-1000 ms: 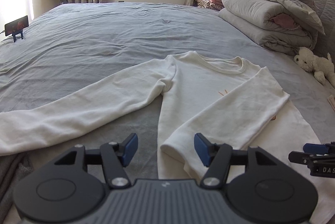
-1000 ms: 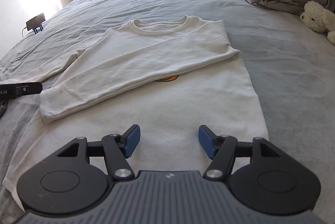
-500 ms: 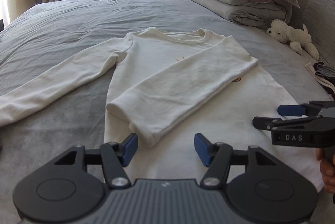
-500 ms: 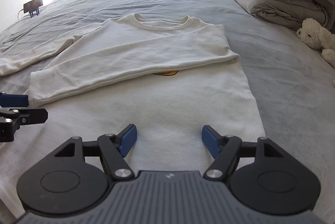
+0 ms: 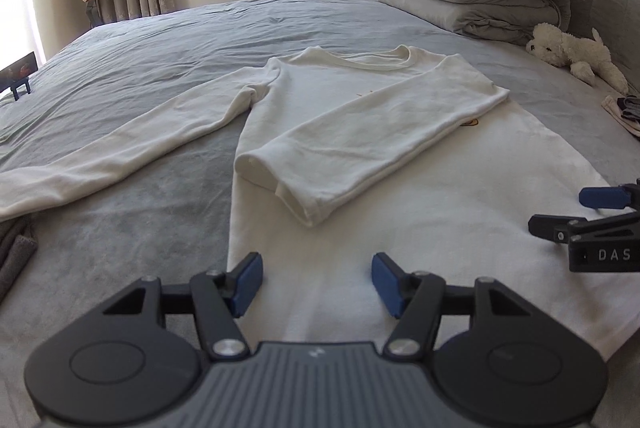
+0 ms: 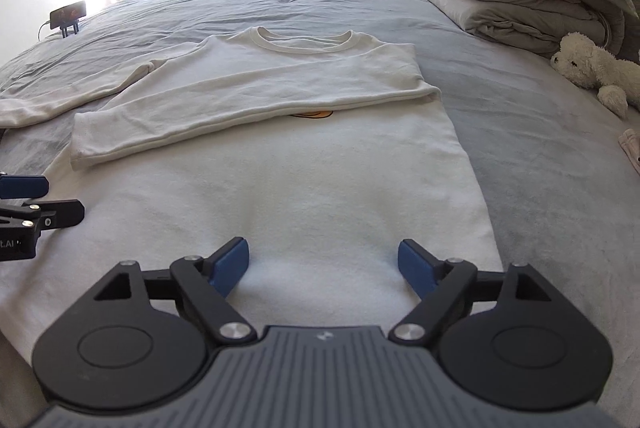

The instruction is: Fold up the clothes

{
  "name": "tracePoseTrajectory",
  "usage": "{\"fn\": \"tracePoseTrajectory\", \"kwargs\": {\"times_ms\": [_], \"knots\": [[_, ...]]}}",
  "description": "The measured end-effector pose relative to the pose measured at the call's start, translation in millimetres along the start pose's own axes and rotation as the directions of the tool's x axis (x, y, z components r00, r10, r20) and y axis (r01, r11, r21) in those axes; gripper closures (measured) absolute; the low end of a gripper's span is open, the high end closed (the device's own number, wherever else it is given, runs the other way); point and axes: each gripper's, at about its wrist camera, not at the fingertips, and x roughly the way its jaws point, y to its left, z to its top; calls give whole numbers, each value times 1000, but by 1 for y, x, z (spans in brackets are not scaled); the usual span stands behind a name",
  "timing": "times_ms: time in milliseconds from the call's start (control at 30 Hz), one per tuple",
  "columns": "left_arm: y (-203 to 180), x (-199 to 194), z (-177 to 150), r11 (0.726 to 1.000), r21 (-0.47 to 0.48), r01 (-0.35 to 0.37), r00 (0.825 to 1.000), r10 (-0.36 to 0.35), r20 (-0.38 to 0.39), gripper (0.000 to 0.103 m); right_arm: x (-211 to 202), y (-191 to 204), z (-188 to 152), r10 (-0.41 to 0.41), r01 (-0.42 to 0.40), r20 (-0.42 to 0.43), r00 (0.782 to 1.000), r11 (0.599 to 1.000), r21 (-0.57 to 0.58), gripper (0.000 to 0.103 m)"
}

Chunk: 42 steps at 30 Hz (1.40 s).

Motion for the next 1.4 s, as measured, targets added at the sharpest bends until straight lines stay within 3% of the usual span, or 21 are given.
{"fn": "tracePoseTrajectory", "kwargs": {"times_ms": [300,467,600,900,1067,1133,1267,1400], "knots": [[8,-19,-27,998,-67,-3,999,6,54,40,-21,4,-26,-22,22,29,999,1000,1,14],[10,-37,-46,998,-58,8,998,-4,65,40,-34,-1,-39,7,-7,-5,1000,1000,-8,9],[6,-52,-60,999,-21,-31,997,32,71,40,-49,-2,-51,9,-10,-41,999,1000,-12,8],[11,-69,-74,998,-52,-43,998,45,48,39,-68,2,-64,-13,14,-87,996,1000,14,8],[22,-70,-66,997,-75,-10,1000,11,11,39,-72,2,-65,5,-4,-106,994,1000,6,7],[23,-73,-59,998,-62,-32,999,33,8,39,-69,-1,-62,13,-12,-111,994,1000,8,3],[41,-92,-36,992,-56,-113,986,120,120,40,-68,1,-53,-1,2,-71,997,1000,16,1],[100,-97,-12,954,-248,-168,974,199,106,40,-75,3,-43,-10,9,17,1000,1000,19,1]]}}
